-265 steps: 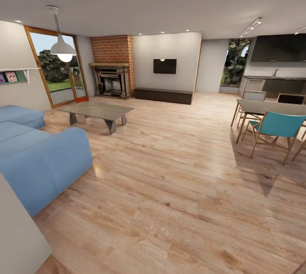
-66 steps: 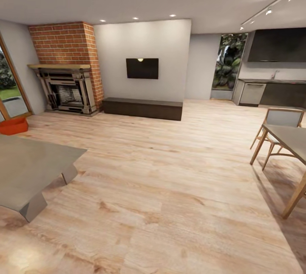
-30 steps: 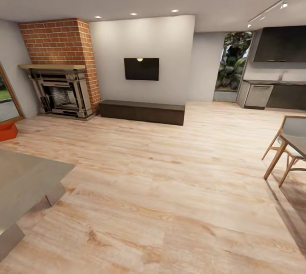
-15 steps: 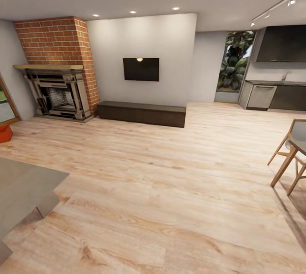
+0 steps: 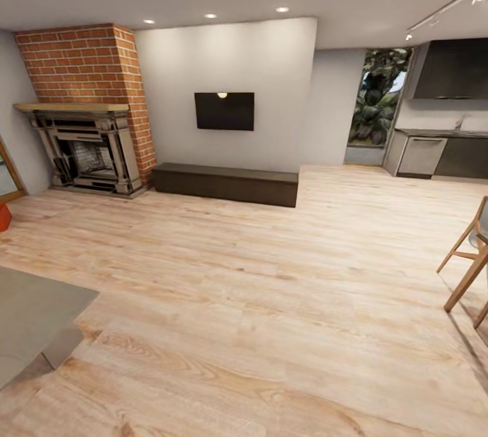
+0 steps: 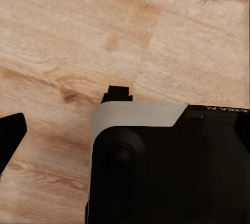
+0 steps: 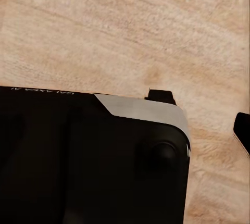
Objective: Move the two storage containers from the living room to the garage. In the garage, place one container on the floor and stack the other container on top of it (either order is fine).
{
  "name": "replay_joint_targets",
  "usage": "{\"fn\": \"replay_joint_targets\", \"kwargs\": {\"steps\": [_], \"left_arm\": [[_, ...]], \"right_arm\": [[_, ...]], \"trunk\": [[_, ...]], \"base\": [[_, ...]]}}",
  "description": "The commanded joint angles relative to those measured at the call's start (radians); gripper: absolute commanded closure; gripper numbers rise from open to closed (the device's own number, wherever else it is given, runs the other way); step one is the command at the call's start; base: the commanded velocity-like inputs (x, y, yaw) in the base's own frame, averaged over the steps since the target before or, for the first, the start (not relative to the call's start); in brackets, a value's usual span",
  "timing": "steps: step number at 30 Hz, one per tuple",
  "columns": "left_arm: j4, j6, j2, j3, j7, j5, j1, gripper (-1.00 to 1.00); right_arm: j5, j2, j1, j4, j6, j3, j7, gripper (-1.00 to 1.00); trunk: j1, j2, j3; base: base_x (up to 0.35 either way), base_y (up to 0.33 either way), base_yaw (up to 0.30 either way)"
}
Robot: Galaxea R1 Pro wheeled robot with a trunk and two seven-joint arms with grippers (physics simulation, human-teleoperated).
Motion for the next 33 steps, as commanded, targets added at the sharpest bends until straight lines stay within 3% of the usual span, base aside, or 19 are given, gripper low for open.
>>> {"fn": "replay_joint_targets", "kwargs": {"steps": [1,33], "left_arm": [[0.000,0.004,0.000,0.002,0.003,0.006,-0.001,-1.00],[0.000,0.005,0.006,0.001,0.003,0.005,-0.001,-1.00]], "right_arm": [[-0.008,0.001,-0.001,0.003,-0.005,0.008,-0.001,-1.00],[-0.005,-0.001,-0.001,0.001,-0.007,0.011,-0.001,-1.00]], "trunk": [[0.001,-0.001,-0.001],[0.001,-0.001,-0.001]], "base": [[0.324,0.000,0.000],[0.324,0.000,0.000]]}}
